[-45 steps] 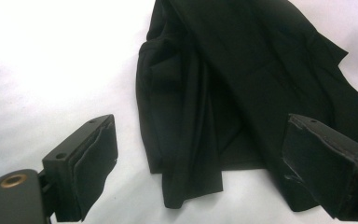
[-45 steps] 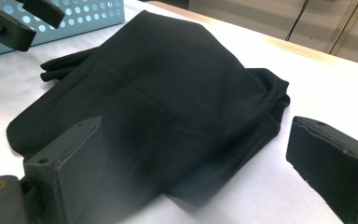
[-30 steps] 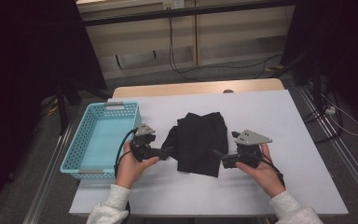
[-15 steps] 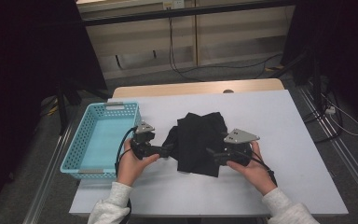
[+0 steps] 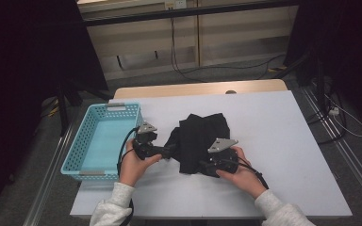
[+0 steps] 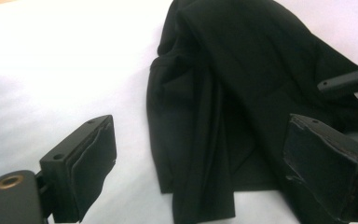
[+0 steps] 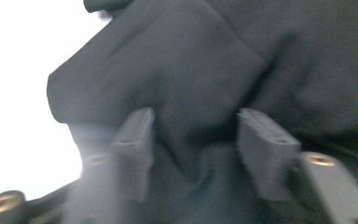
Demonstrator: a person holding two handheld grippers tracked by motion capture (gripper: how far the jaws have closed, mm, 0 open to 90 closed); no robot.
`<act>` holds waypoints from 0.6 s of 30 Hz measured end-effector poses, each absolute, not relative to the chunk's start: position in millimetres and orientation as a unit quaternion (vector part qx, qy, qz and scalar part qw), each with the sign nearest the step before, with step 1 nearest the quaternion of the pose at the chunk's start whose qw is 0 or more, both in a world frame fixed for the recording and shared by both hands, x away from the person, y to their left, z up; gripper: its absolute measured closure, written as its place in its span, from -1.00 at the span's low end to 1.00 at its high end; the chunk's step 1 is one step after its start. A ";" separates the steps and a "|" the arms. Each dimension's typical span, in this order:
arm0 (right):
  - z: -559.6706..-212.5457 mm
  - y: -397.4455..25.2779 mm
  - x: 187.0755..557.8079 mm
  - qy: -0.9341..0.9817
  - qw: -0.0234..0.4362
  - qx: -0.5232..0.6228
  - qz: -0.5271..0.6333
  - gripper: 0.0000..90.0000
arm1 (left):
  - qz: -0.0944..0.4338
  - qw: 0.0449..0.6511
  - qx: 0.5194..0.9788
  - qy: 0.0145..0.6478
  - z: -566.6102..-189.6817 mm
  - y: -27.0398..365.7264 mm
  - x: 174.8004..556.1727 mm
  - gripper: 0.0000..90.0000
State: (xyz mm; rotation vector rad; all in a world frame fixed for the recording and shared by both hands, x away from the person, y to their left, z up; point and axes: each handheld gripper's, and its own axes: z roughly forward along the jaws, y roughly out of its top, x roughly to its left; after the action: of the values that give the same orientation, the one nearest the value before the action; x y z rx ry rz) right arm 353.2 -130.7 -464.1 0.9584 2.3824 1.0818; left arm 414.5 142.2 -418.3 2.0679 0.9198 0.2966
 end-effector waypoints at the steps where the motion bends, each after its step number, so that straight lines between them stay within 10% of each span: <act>1: -463.2 -132.6 352.7 0.841 0.179 0.339 0.381 0.50 | 0.117 0.416 0.824 0.365 -418.4 141.1 414.9 -0.78; 6: -455.5 -154.8 351.8 0.817 0.146 0.369 0.418 1.00 | 0.116 0.420 0.825 0.360 -416.6 136.8 414.3 -0.78; 18: -437.1 -199.4 343.8 0.776 0.188 0.400 0.449 1.00 | 0.110 0.418 0.832 0.348 -420.1 126.8 416.2 -0.77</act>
State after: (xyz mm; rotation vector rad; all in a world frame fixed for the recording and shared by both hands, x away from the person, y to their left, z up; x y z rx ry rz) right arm 343.8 -199.4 -437.1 1.1264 2.1832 1.2642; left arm 416.2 126.8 -420.1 2.0877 0.8731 0.2762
